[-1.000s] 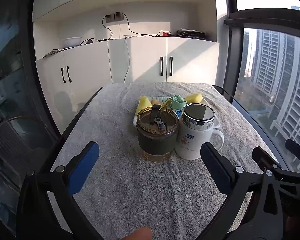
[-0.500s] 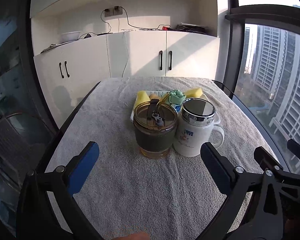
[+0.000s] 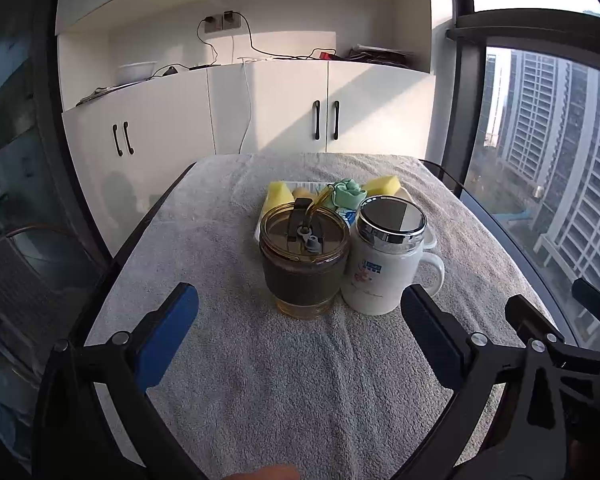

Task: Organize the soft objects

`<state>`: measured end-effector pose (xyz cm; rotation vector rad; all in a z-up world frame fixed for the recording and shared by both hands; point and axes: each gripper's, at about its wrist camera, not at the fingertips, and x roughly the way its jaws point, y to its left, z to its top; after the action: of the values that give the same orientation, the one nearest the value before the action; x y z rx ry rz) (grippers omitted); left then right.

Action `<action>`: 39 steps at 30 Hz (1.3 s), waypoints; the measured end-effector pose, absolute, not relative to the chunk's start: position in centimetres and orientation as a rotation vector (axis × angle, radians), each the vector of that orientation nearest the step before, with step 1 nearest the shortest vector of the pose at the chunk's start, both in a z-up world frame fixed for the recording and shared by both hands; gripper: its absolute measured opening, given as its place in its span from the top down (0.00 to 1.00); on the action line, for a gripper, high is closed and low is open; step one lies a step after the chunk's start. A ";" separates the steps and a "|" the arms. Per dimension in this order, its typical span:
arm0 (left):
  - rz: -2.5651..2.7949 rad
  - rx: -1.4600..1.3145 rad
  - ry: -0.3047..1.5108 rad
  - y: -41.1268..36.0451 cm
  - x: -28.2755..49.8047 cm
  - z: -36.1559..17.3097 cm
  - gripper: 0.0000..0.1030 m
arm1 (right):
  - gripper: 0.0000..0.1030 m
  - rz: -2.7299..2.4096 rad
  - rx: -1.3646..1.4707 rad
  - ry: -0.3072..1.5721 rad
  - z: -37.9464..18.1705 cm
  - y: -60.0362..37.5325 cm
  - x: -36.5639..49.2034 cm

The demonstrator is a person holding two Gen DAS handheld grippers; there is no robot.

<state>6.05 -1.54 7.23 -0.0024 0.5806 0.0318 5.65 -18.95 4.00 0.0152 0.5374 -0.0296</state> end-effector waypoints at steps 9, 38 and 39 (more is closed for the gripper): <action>0.036 0.002 0.582 -1.6 6.1 7.1 0.00 | 0.00 -0.027 0.016 0.539 4.0 -19.0 5.6; 0.034 0.010 0.592 -1.6 6.5 6.8 0.00 | 0.00 -0.026 0.014 0.545 4.0 -19.0 5.7; 0.033 0.010 0.593 -1.6 6.5 6.8 0.00 | 0.00 -0.025 0.014 0.545 4.0 -19.0 5.6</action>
<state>6.53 -1.61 6.79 0.0104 0.5927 0.0328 5.65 -18.97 3.95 0.0142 0.5453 -0.0254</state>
